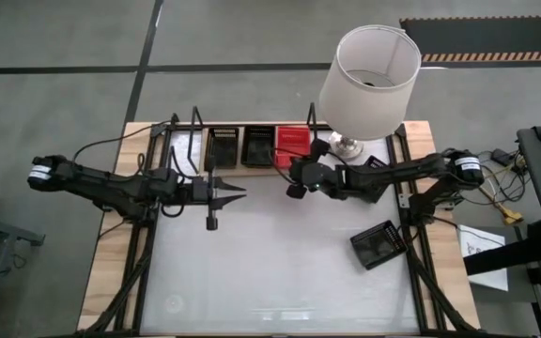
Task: Stack baskets on shelf by color
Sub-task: Stack the red bin on the red bin on the shelf, then adjust the red bins on the shelf
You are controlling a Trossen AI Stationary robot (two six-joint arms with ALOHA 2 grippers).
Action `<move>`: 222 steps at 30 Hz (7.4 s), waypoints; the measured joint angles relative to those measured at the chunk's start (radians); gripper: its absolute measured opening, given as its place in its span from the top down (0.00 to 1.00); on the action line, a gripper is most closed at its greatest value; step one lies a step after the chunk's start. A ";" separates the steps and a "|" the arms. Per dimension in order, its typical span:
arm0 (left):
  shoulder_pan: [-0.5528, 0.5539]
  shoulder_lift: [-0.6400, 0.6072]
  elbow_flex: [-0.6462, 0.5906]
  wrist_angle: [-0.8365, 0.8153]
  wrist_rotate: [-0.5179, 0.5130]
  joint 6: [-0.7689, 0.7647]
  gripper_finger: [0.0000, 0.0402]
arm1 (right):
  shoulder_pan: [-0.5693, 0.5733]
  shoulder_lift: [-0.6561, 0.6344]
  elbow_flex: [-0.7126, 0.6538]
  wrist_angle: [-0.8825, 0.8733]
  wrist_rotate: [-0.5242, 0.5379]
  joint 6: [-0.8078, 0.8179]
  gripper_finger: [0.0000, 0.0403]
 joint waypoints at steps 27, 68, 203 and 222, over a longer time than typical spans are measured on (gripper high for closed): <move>0.000 0.000 0.000 -0.006 0.000 0.001 0.90 | -0.002 0.010 -0.004 -0.030 -0.116 0.025 0.98; 0.239 0.631 0.350 -0.305 -0.079 0.029 1.00 | 0.493 -0.391 -0.248 -0.457 -0.070 0.455 0.98; 0.142 -0.200 -0.140 0.005 -0.105 0.062 1.00 | -0.251 0.550 0.906 -0.948 -0.240 0.463 0.98; 0.142 -0.200 -0.140 0.003 -0.105 0.062 1.00 | -0.262 0.550 0.830 -0.873 -0.337 0.411 0.98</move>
